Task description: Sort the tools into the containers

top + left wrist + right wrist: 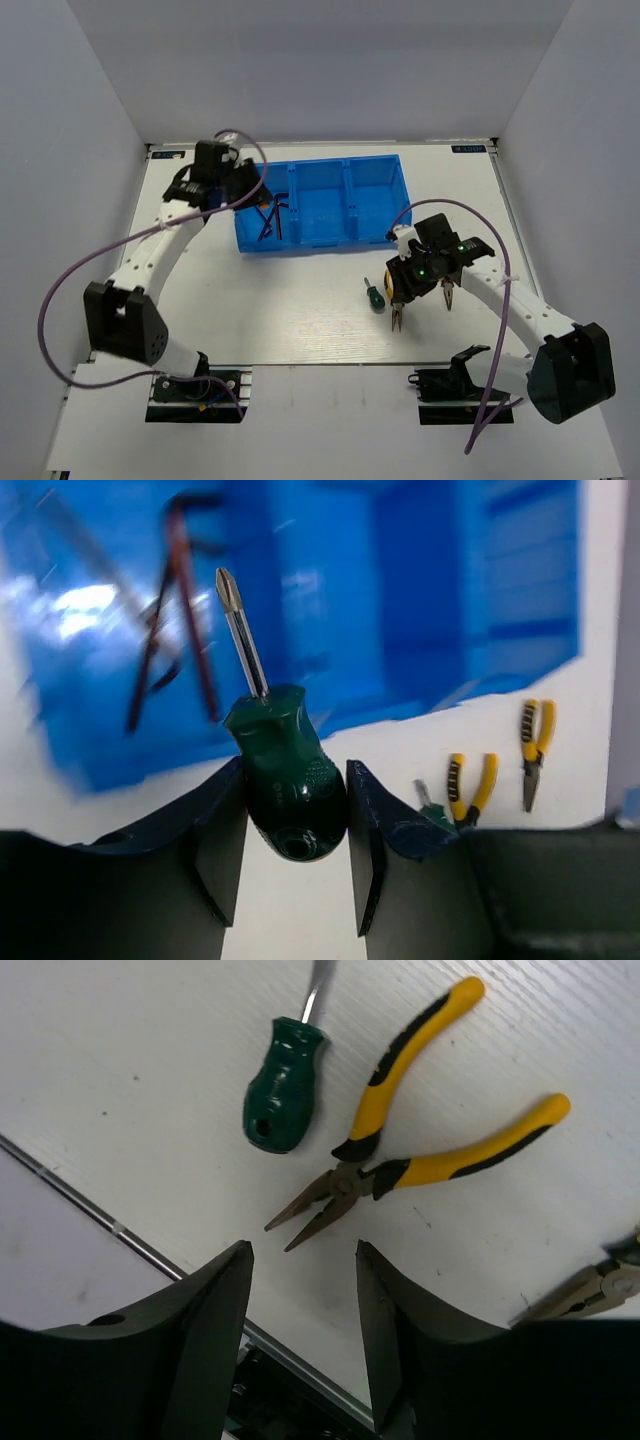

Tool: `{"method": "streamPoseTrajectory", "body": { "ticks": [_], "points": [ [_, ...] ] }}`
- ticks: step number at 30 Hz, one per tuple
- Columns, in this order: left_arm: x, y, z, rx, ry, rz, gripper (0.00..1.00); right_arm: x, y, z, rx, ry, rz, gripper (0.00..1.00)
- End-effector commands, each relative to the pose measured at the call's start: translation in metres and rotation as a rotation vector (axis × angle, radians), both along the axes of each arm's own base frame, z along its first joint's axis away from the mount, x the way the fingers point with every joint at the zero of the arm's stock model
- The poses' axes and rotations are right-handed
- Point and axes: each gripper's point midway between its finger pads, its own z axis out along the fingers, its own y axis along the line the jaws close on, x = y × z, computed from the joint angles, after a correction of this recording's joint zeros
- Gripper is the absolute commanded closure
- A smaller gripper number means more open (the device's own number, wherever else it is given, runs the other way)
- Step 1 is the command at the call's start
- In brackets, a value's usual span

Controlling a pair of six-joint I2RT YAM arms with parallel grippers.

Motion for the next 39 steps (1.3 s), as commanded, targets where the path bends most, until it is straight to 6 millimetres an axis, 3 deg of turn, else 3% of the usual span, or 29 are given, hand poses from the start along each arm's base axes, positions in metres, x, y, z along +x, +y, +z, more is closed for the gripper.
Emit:
{"method": "streamPoseTrajectory", "body": {
  "ticks": [1,2,3,4,5,6,7,12,14,19,20,24,25,26,29,30,32,33,34,35,36,37,38,39],
  "points": [
    [0.032,-0.058,0.044,-0.013,-0.187,-0.314,1.0,0.016,-0.006,0.001,-0.031,-0.035,-0.065,0.47],
    [0.042,-0.07,0.024,-0.008,-0.138,-0.349,1.0,0.016,-0.004,0.003,-0.023,-0.039,-0.045,0.44],
    [0.049,-0.078,0.022,-0.002,-0.135,-0.369,1.0,0.016,-0.002,0.003,-0.014,-0.045,-0.028,0.42],
    [0.058,-0.089,0.033,0.007,-0.152,-0.377,1.0,0.014,0.003,0.002,0.002,-0.03,-0.009,0.39],
    [0.063,-0.096,0.028,0.015,-0.143,-0.393,1.0,0.017,0.006,0.006,0.013,-0.04,0.003,0.39],
    [0.075,-0.098,0.006,0.031,-0.099,-0.384,1.0,0.016,0.007,0.006,0.015,-0.026,0.004,0.38],
    [0.081,-0.106,0.01,0.04,-0.108,-0.388,1.0,0.016,0.008,0.006,0.023,-0.014,0.007,0.38],
    [0.095,-0.128,-0.024,0.072,-0.047,-0.42,1.0,0.022,0.011,0.013,0.02,-0.022,0.03,0.38],
    [0.095,-0.134,-0.042,0.081,-0.01,-0.431,0.94,0.024,0.014,0.015,0.021,-0.025,0.048,0.36],
    [0.087,-0.149,-0.054,0.094,0.011,-0.473,0.56,0.039,0.022,0.01,0.007,-0.005,0.083,0.28],
    [0.087,-0.149,-0.054,0.094,0.011,-0.473,0.52,0.04,0.024,0.008,0.005,0.001,0.092,0.28],
    [0.087,-0.154,-0.027,0.088,-0.044,-0.475,0.4,0.04,0.039,-0.005,0.003,0.055,0.134,0.26],
    [0.085,-0.151,-0.023,0.094,-0.047,-0.468,0.31,0.04,0.043,-0.005,0.005,0.061,0.134,0.26],
    [0.084,-0.15,-0.002,0.09,-0.093,-0.472,0.31,0.043,0.045,-0.009,-0.003,0.061,0.136,0.26],
    [0.078,-0.143,0.022,0.099,-0.13,-0.451,0.28,0.04,0.053,-0.017,-0.017,0.088,0.146,0.27],
    [0.073,-0.137,0.043,0.106,-0.164,-0.446,0.28,0.039,0.055,-0.018,-0.024,0.086,0.154,0.28],
    [0.066,-0.129,0.055,0.118,-0.184,-0.426,0.27,0.035,0.057,-0.021,-0.028,0.098,0.155,0.3],
    [0.059,-0.124,0.06,0.124,-0.184,-0.419,0.27,0.033,0.057,-0.021,-0.029,0.098,0.158,0.3],
    [0.045,-0.115,0.084,0.119,-0.23,-0.406,0.27,0.029,0.059,-0.023,-0.035,0.1,0.169,0.31],
    [0.036,-0.111,0.091,0.106,-0.242,-0.397,0.27,0.027,0.059,-0.026,-0.04,0.099,0.169,0.31],
    [0.024,-0.102,0.072,0.12,-0.201,-0.379,0.27,0.023,0.057,-0.031,-0.05,0.111,0.169,0.31],
    [0.016,-0.097,0.076,0.113,-0.217,-0.364,0.27,0.021,0.056,-0.035,-0.074,0.103,0.176,0.31],
    [-0.003,-0.088,0.096,0.084,-0.261,-0.347,0.27,0.02,0.055,-0.044,-0.093,0.113,0.163,0.32],
    [-0.018,-0.081,0.072,0.093,-0.205,-0.346,0.27,0.022,0.052,-0.048,-0.114,0.104,0.155,0.32]
  ]
}}
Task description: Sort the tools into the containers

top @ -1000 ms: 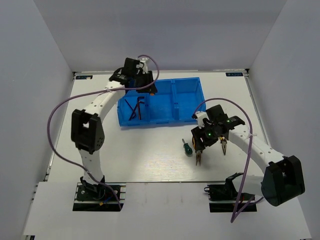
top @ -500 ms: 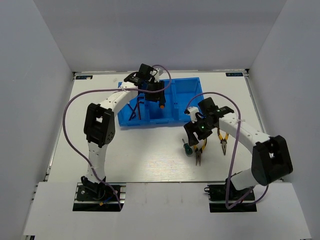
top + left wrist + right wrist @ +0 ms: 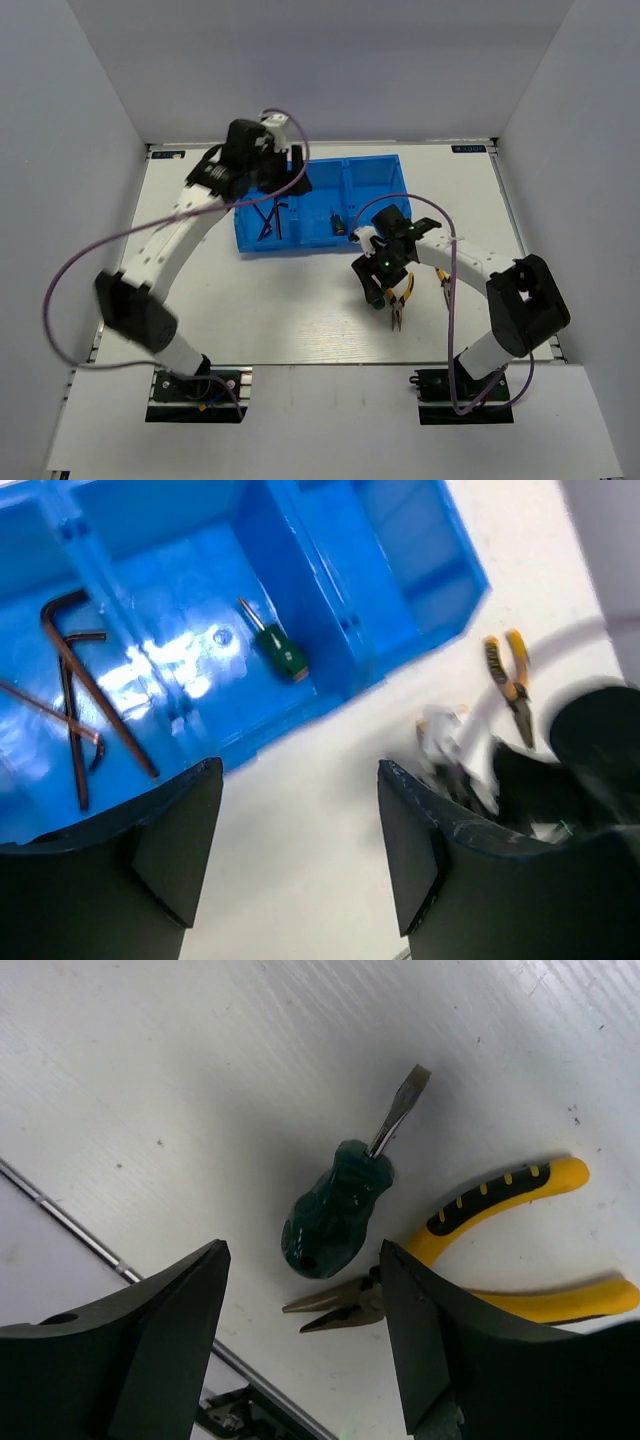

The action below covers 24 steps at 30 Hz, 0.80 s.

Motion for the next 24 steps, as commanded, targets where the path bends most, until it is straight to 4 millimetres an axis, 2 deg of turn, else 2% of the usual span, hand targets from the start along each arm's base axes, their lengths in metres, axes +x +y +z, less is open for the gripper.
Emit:
{"method": "streamPoseTrajectory", "body": {
  "ticks": [1,2,3,4,5,7,8,9,11,12,15,16,17,18,19,20,21,22,23,24],
  "points": [
    [-0.043,0.029,0.005,-0.013,-0.01,0.061,0.27,0.004,-0.001,-0.014,-0.054,-0.035,-0.019,0.32],
    [-0.057,0.035,-0.016,0.002,0.037,0.068,0.27,0.003,0.0,-0.021,-0.066,-0.025,-0.026,0.34],
    [-0.069,0.043,-0.006,-0.025,0.018,0.093,0.27,0.001,0.0,-0.023,-0.074,-0.019,-0.026,0.34],
    [-0.077,0.046,-0.008,-0.034,0.025,0.101,0.27,0.001,0.001,-0.025,-0.077,-0.021,-0.024,0.34],
    [-0.087,0.05,-0.021,-0.03,0.055,0.11,0.27,-0.002,0.004,-0.03,-0.092,-0.018,-0.01,0.36],
    [-0.102,0.056,-0.016,-0.064,0.054,0.13,0.27,0.0,-0.001,-0.037,-0.14,-0.032,-0.012,0.39],
    [-0.106,0.06,-0.022,-0.062,0.063,0.143,0.27,0.002,-0.003,-0.041,-0.175,-0.047,-0.008,0.42],
    [-0.111,0.062,-0.023,-0.066,0.076,0.151,0.27,0.004,-0.007,-0.042,-0.197,-0.059,-0.011,0.55],
    [-0.118,0.069,-0.018,-0.06,0.063,0.167,0.27,0.008,-0.01,-0.043,-0.227,-0.082,-0.007,0.71],
    [-0.119,0.069,-0.022,-0.056,0.07,0.167,0.27,0.007,-0.01,-0.042,-0.229,-0.081,-0.001,0.83],
    [-0.124,0.071,-0.015,-0.071,0.059,0.172,0.27,0.007,-0.002,-0.032,-0.21,-0.086,0.031,0.96],
    [-0.126,0.072,-0.016,-0.071,0.059,0.172,0.27,0.008,0.005,-0.021,-0.194,-0.099,0.054,1.0],
    [-0.126,0.072,-0.016,-0.078,0.065,0.178,0.27,0.006,0.004,-0.016,-0.184,-0.072,0.056,1.0],
    [-0.128,0.073,-0.017,-0.079,0.064,0.178,0.27,0.015,0.023,0.007,-0.097,-0.095,0.063,1.0],
    [-0.128,0.073,-0.017,-0.079,0.064,0.178,0.27,0.014,0.033,0.022,-0.042,-0.092,0.081,1.0],
    [-0.133,0.075,-0.016,-0.09,0.059,0.182,0.27,0.036,0.055,0.064,0.046,-0.188,0.091,1.0],
    [-0.133,0.075,-0.012,-0.1,0.044,0.181,0.27,0.04,0.064,0.077,0.083,-0.209,0.103,1.0],
    [-0.136,0.075,-0.016,-0.101,0.052,0.174,0.27,0.049,0.07,0.081,0.089,-0.223,0.103,1.0],
    [-0.138,0.076,-0.018,-0.1,0.053,0.174,0.27,0.073,0.087,0.117,0.141,-0.322,0.096,1.0],
    [-0.138,0.076,-0.018,-0.1,0.053,0.174,0.27,0.083,0.092,0.123,0.141,-0.341,0.085,1.0]
  ]
}}
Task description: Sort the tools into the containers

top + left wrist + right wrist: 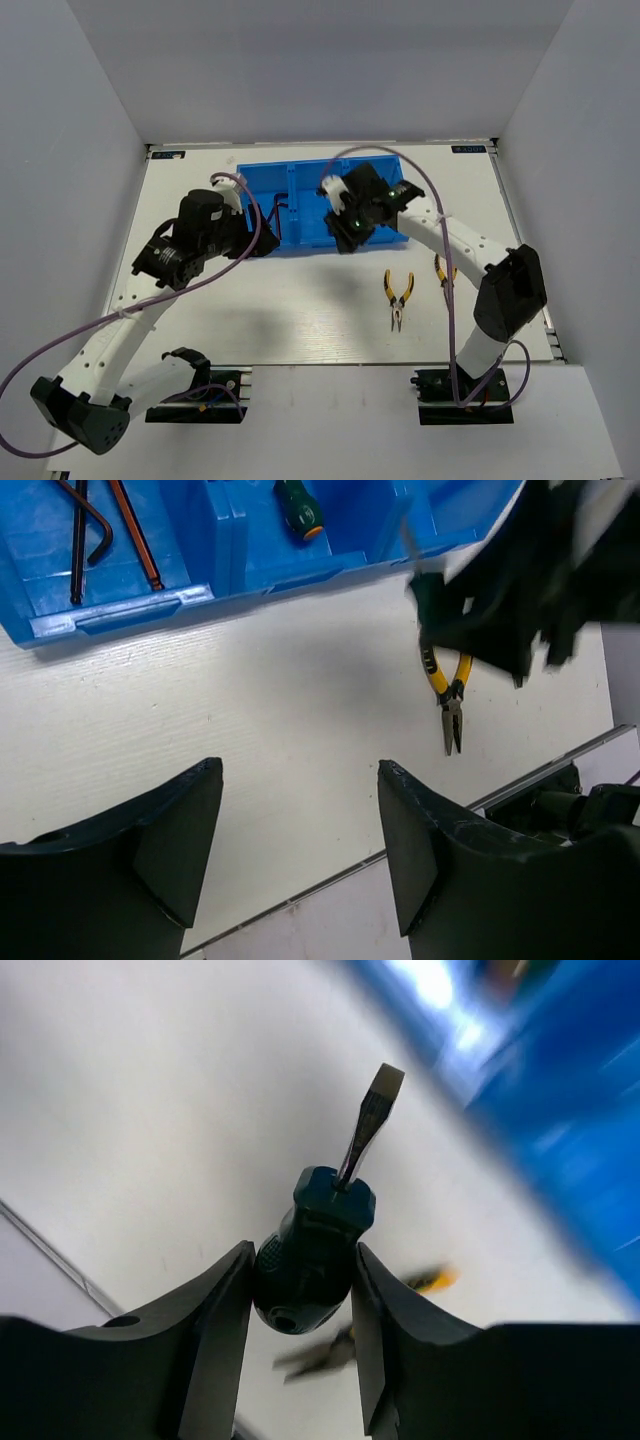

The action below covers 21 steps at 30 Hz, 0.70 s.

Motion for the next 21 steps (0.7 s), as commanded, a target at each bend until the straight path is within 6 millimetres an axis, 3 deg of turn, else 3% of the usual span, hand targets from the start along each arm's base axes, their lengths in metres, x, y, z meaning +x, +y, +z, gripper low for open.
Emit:
{"method": "streamPoseTrajectory", "body": {
  "ticks": [1,2,3,4,5,6,8,9,10,12,17,18,20,21],
  "points": [
    [-0.009,0.001,-0.003,-0.023,0.007,0.002,0.27,0.049,0.028,0.039,0.046,-0.143,-0.002,1.0],
    [-0.009,0.0,-0.007,-0.026,0.014,-0.007,0.27,0.07,0.04,0.065,0.081,-0.216,-0.023,1.0],
    [-0.011,-0.001,-0.01,-0.027,0.025,-0.014,0.27,0.084,0.039,0.065,0.056,-0.259,-0.054,1.0],
    [-0.014,-0.004,-0.01,-0.043,0.025,-0.034,0.27,0.101,0.042,0.045,0.004,-0.272,-0.061,1.0],
    [-0.015,-0.005,-0.01,-0.047,0.027,-0.042,0.27,0.111,0.042,0.041,-0.022,-0.3,-0.072,1.0],
    [-0.017,-0.006,-0.014,-0.049,0.038,-0.05,0.27,0.125,0.049,0.051,-0.016,-0.353,-0.064,1.0],
    [-0.02,-0.012,-0.018,-0.055,0.054,-0.077,0.27,0.14,0.049,0.019,-0.094,-0.338,-0.078,1.0],
    [-0.019,-0.014,-0.021,-0.054,0.069,-0.084,0.27,0.15,0.054,0.03,-0.083,-0.37,-0.08,0.97],
    [-0.021,-0.015,-0.021,-0.053,0.066,-0.101,0.27,0.153,0.055,0.018,-0.104,-0.359,-0.078,0.9],
    [-0.02,-0.02,-0.031,-0.035,0.096,-0.124,0.27,0.162,0.057,0.017,-0.115,-0.373,-0.079,0.68],
    [-0.015,-0.04,-0.039,-0.028,0.104,-0.208,0.27,0.164,0.065,0.031,-0.069,-0.371,-0.074,0.53],
    [-0.017,-0.047,-0.041,-0.032,0.11,-0.233,0.28,0.159,0.066,0.047,-0.035,-0.379,-0.07,0.51],
    [-0.013,-0.061,-0.05,-0.033,0.122,-0.267,0.28,0.152,0.065,0.055,-0.008,-0.358,-0.067,0.45],
    [-0.013,-0.066,-0.053,-0.035,0.129,-0.285,0.28,0.148,0.06,0.075,0.012,-0.386,-0.075,0.45]
  ]
}}
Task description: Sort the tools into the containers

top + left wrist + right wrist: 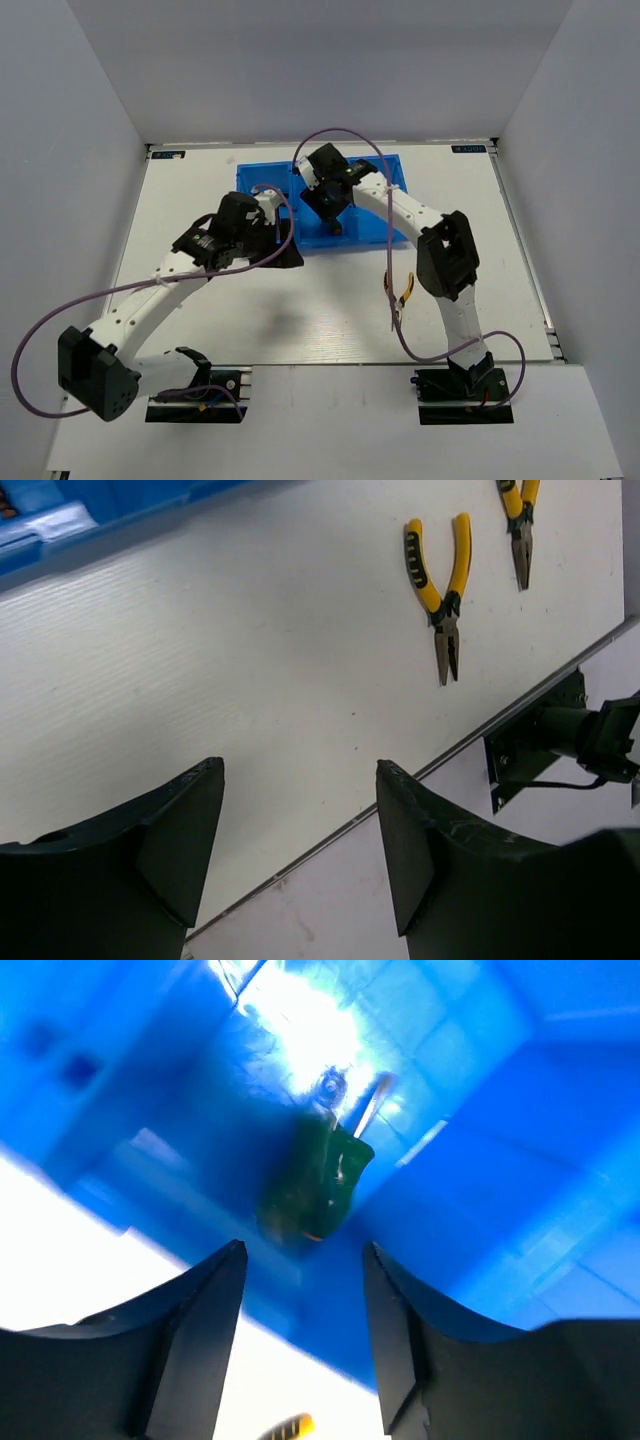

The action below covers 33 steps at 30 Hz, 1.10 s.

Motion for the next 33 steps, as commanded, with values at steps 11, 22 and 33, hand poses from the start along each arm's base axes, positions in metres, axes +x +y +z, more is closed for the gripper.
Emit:
{"method": "streamPoseTrajectory", "body": {
  "ticks": [11,22,33],
  "points": [
    [0.001,-0.106,-0.017,-0.02,-0.027,-0.27,0.35,-0.018,-0.092,0.143,0.044,-0.227,-0.144,0.64],
    [-0.019,-0.186,-0.086,0.126,0.092,-0.299,0.61,-0.133,-0.257,0.041,-0.021,0.184,-0.49,0.8],
    [0.01,-0.242,-0.128,0.339,0.107,-0.142,0.38,-0.183,-0.298,0.003,0.094,0.291,-0.692,0.5]
  ]
}}
